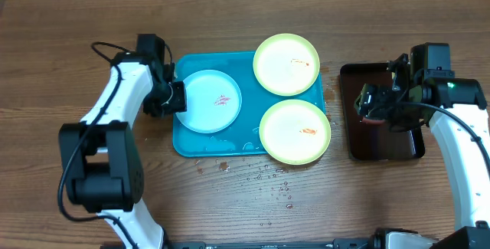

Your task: Clean dirty plates on tray and stack at the side

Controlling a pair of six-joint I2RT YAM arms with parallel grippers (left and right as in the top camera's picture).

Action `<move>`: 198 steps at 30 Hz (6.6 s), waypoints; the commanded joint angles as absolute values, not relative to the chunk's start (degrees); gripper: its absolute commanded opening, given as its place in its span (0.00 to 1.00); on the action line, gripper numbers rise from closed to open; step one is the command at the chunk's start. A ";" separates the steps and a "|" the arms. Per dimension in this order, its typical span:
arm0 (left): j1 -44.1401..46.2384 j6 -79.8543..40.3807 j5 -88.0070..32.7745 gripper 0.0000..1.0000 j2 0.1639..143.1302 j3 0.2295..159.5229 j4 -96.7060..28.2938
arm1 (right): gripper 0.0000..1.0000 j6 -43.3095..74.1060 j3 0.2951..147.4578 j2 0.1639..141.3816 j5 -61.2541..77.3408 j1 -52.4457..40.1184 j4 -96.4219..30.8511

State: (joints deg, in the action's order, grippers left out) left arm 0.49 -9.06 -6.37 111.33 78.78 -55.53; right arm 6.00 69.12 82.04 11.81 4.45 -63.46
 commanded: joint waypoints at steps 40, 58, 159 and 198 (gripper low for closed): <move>4.21 -10.28 -2.59 0.04 119.46 78.74 -43.90 | 0.77 6.09 70.37 81.78 12.12 4.19 -63.75; 4.16 -10.26 -3.90 0.04 119.46 78.76 -45.15 | 0.48 11.70 70.37 89.49 1.85 4.32 -57.12; 4.12 0.45 -11.68 0.04 119.46 78.76 -40.40 | 0.04 24.73 102.28 132.81 20.36 -38.06 -39.86; 4.10 0.91 -11.46 0.04 119.46 78.76 -40.47 | 0.04 26.57 102.67 134.02 17.93 -37.65 -36.14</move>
